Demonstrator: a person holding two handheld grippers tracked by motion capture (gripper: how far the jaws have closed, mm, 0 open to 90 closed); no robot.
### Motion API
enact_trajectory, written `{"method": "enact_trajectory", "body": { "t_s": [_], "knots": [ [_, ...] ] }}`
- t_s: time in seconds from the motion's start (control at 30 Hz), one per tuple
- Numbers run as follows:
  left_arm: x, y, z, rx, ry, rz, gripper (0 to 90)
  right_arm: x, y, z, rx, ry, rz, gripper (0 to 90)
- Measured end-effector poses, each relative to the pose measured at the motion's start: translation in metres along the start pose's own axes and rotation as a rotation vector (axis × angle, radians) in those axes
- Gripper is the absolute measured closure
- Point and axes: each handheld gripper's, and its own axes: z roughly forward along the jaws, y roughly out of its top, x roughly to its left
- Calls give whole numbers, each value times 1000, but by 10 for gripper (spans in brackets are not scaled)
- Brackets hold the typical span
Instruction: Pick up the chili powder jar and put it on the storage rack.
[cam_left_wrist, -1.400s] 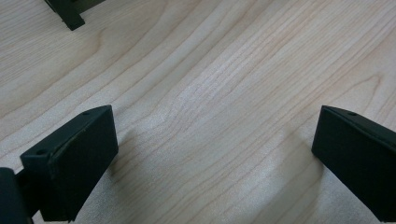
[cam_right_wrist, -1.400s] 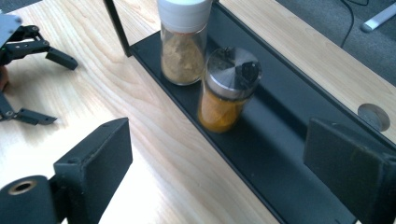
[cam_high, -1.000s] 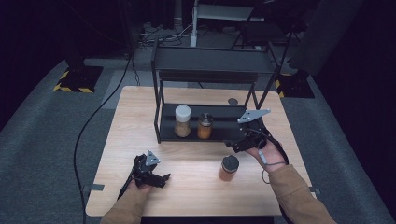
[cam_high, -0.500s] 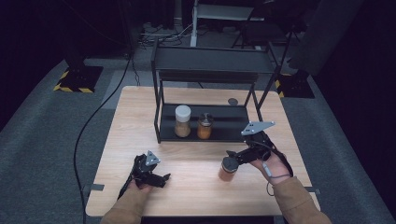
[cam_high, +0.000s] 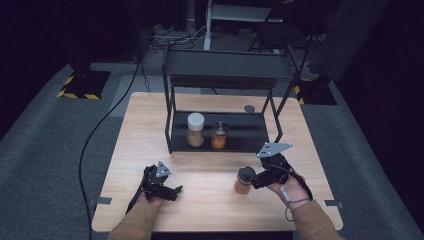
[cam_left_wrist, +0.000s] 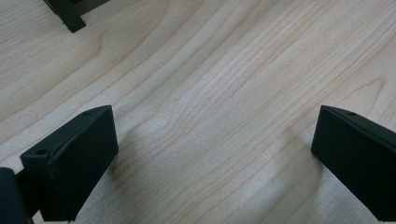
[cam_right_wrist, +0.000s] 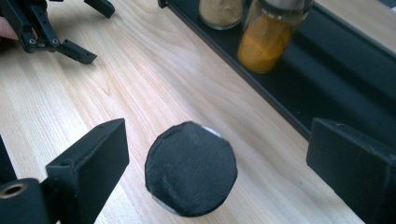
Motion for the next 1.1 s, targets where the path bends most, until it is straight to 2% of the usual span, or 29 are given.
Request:
{"method": "enact_trajectory", "body": {
  "t_s": [0.27,0.53,1.1],
  "knots": [
    [0,0,0,0,0,0,1,3,-11,9,14,13,15,49],
    [0,0,0,1,0,-1,1,6,-14,17,42,23,16,52],
    [0,1,0,1,0,-1,1,4,-23,44,87,38,28,69]
  ]
}}
